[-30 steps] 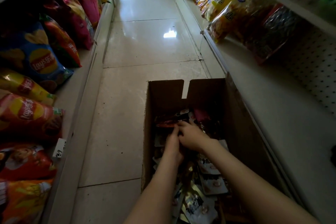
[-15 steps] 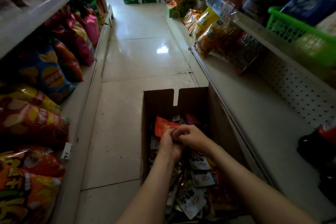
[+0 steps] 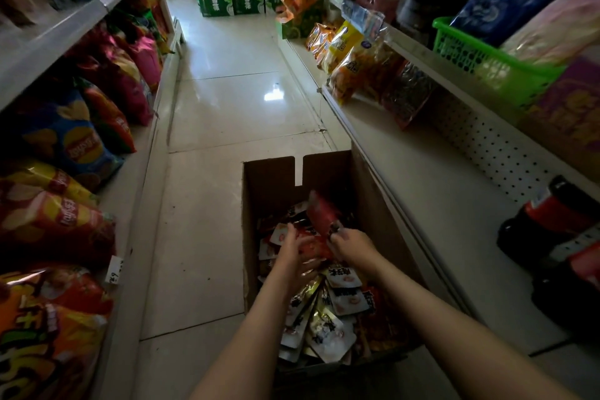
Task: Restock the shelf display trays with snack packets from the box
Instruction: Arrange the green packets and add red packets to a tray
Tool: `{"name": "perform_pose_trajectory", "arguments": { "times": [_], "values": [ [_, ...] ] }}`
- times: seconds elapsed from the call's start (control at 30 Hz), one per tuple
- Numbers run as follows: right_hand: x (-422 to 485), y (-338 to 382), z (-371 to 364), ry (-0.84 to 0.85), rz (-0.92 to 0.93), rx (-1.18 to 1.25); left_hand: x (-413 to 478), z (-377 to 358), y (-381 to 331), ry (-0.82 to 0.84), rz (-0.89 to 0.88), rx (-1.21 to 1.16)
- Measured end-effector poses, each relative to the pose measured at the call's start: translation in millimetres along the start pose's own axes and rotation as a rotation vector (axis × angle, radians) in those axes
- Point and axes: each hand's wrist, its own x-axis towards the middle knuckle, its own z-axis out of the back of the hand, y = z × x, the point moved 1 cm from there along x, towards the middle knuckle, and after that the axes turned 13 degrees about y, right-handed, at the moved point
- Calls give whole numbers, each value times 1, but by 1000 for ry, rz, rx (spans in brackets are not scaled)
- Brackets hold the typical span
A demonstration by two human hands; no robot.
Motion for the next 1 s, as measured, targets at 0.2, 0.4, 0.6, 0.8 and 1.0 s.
{"name": "perform_pose_trajectory", "arguments": {
  "times": [0.2, 0.4, 0.6, 0.8, 1.0],
  "values": [
    [27, -19, -1, -160, -163, 377, 23, 22, 19, -275, 106, -1],
    [49, -21, -23, 102, -222, 342, 42, 20, 18, -330, 44, -97],
    [85, -23, -38, 186, -202, 110, 56, 26, 22, -325, 8, -249],
    [88, -27, -40, 245, -245, -331, 72, 40, 24, -373, 31, -321],
    [102, -39, -31, 237, -195, -258, 105, 52, 46, -391, -33, -160]
  ]
}}
